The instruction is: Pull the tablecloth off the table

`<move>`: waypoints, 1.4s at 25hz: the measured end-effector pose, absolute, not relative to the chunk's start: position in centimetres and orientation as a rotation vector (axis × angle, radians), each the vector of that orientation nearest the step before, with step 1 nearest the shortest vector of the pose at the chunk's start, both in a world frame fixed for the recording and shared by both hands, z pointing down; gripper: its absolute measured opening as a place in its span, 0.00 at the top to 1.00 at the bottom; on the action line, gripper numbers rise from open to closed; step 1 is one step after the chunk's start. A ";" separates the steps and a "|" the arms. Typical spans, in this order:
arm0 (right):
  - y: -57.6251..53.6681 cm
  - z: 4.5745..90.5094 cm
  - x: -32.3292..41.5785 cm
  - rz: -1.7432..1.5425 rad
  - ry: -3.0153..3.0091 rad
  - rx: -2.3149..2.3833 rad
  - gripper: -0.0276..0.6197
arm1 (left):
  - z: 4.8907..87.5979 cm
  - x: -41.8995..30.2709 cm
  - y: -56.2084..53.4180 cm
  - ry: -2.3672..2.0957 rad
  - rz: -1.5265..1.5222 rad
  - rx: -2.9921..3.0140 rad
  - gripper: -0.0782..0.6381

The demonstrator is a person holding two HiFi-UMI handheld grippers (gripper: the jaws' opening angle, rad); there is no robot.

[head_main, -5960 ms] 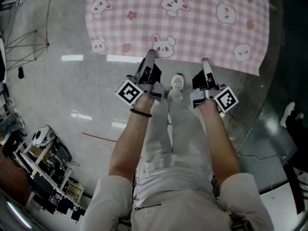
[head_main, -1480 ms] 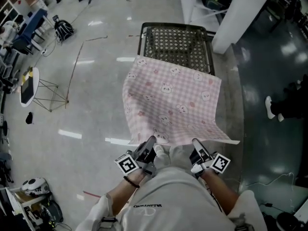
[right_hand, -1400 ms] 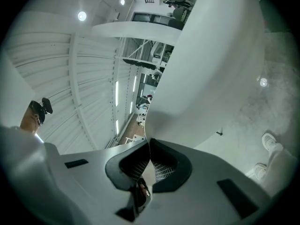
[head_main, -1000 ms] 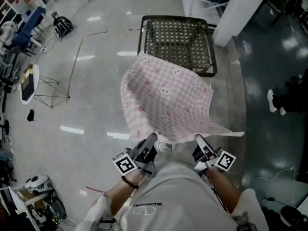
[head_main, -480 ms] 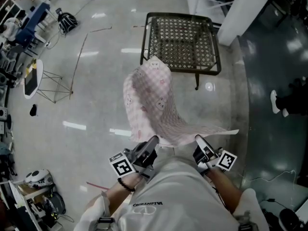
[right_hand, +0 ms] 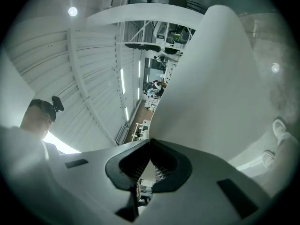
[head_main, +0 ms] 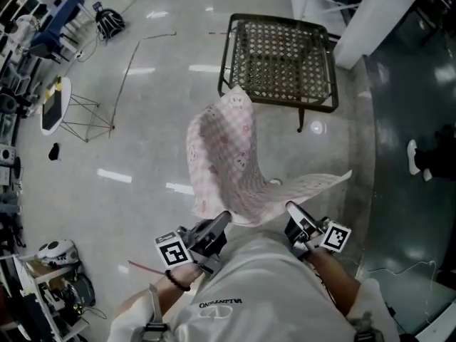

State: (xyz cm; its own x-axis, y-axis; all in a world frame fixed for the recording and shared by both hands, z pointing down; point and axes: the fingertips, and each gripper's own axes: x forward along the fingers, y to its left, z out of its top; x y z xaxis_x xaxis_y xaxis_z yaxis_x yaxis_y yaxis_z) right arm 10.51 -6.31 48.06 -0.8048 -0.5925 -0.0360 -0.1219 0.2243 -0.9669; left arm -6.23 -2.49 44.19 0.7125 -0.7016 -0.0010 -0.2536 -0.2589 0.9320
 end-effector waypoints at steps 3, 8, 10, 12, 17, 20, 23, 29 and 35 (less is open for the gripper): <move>-6.2 48.1 10.3 -1.616 2.094 -0.666 0.94 | 44.1 -6.3 -2.2 -0.740 -0.508 1.831 0.88; -6.3 48.3 10.7 -1.623 2.079 -0.684 0.94 | 44.1 -5.9 -2.4 -0.722 -0.509 1.822 0.88; -6.1 48.4 10.9 -1.632 2.067 -0.690 0.94 | 44.3 -5.7 -2.1 -0.716 -0.499 1.809 0.88; -5.9 48.4 11.0 -1.638 2.061 -0.690 0.94 | 44.6 -5.7 -1.9 -0.718 -0.491 1.790 0.88; -5.7 48.4 11.1 -1.646 2.062 -0.679 0.94 | 44.9 -5.7 -1.4 -0.724 -0.480 1.768 0.88; -5.6 48.7 11.0 -1.655 2.054 -0.680 0.94 | 45.1 -5.8 -1.4 -0.726 -0.476 1.769 0.88; -5.7 48.8 11.1 -1.647 2.050 -0.682 0.94 | 45.4 -5.7 -1.9 -0.729 -0.463 1.782 0.88; -6.1 48.2 11.5 -1.611 2.056 -0.696 0.93 | 45.2 -4.7 -2.7 -0.692 -0.453 1.809 0.88; -6.4 48.2 12.3 -1.596 2.034 -0.727 0.93 | 45.2 -4.6 -3.5 -0.695 -0.448 1.818 0.88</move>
State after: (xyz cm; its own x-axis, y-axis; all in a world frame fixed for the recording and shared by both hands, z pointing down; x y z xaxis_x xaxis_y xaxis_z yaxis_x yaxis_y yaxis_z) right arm 12.25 -6.41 48.17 -0.7591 -0.6504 -0.0282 -0.1272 0.1907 -0.9734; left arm -4.62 -3.47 45.25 0.7578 -0.6519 0.0286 -0.2436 -0.2419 0.9392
